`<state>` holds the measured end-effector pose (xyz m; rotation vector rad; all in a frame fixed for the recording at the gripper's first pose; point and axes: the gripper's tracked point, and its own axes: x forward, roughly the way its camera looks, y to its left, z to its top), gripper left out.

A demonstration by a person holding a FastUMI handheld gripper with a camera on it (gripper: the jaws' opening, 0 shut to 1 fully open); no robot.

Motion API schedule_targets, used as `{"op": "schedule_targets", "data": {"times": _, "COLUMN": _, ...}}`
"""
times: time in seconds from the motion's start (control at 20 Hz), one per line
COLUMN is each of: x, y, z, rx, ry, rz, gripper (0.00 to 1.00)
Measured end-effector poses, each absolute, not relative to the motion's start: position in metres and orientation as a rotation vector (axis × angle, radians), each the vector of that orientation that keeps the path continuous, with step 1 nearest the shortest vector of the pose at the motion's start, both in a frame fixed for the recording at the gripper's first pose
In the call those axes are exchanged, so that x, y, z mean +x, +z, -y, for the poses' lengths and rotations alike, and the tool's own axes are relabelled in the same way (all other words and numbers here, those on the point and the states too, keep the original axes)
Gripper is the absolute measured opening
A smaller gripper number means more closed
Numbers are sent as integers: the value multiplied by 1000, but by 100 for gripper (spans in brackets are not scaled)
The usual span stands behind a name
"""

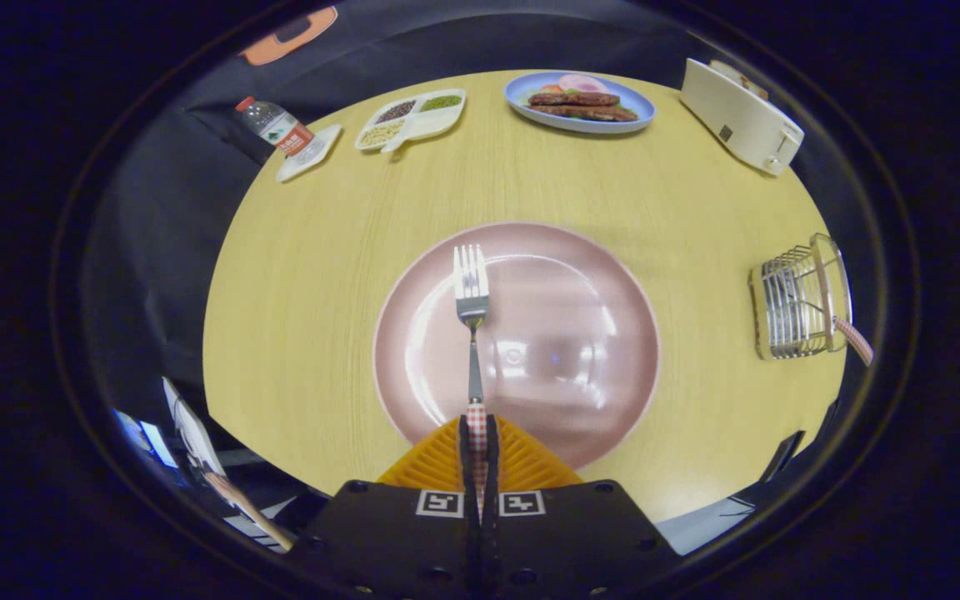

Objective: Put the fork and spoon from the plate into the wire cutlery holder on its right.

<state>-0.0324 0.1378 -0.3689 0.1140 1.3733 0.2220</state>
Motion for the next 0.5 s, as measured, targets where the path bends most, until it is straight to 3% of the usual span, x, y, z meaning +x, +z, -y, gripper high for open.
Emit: {"op": "schedule_targets", "data": {"times": 0.5, "x": -38, "y": -315, "z": 1, "rx": 125, "ry": 196, "rz": -1373, "gripper": 1}}
